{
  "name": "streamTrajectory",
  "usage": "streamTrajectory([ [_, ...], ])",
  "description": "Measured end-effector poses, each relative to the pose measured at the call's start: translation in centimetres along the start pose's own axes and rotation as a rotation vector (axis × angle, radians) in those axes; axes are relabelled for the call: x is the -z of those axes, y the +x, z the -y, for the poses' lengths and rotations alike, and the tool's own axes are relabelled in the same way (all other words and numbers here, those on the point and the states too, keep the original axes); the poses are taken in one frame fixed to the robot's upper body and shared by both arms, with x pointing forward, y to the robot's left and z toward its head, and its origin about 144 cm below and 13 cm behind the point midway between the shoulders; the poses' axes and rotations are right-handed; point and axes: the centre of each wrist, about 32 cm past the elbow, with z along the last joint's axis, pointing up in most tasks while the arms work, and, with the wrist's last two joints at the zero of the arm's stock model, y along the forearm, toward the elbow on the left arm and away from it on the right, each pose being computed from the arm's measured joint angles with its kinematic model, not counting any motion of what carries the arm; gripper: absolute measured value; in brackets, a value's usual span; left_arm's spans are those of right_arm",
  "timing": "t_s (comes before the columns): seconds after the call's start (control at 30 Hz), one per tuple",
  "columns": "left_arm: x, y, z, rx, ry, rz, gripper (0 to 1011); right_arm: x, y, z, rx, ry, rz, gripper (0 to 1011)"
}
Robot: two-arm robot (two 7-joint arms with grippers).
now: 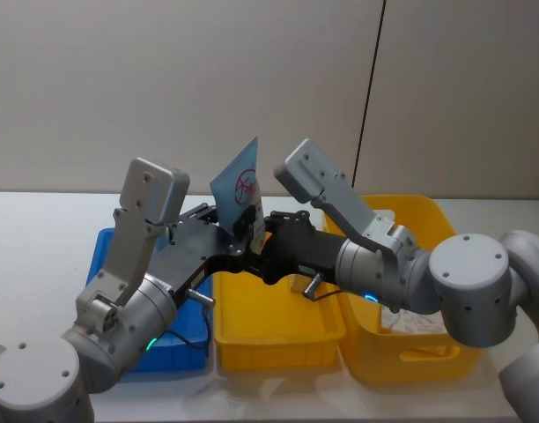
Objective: Bimanual collaborative sorting of washing and personal care products
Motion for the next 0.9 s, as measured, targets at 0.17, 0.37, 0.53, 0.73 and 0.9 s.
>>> streamTrajectory([
  [0.17, 0.01, 0.00, 0.00, 0.000, 0.000, 0.000, 265, -0.01, 0.00, -0.02, 0.000, 0.000, 0.000, 450],
  [0.37, 0.01, 0.00, 0.00, 0.001, 0.000, 0.000, 265, -0.03, -0.01, -0.05, 0.000, 0.000, 0.000, 437],
  [0.53, 0.00, 0.00, 0.00, 0.001, 0.000, 0.000, 265, -0.03, -0.02, -0.06, 0.000, 0.000, 0.000, 436],
  [0.73, 0.00, -0.01, 0.01, 0.002, 0.000, 0.000, 336, -0.03, -0.02, -0.06, 0.000, 0.000, 0.000, 429],
  [0.9, -0.01, -0.02, 0.01, 0.003, -0.001, 0.000, 475, -0.03, -0.03, -0.06, -0.001, 0.000, 0.000, 386],
])
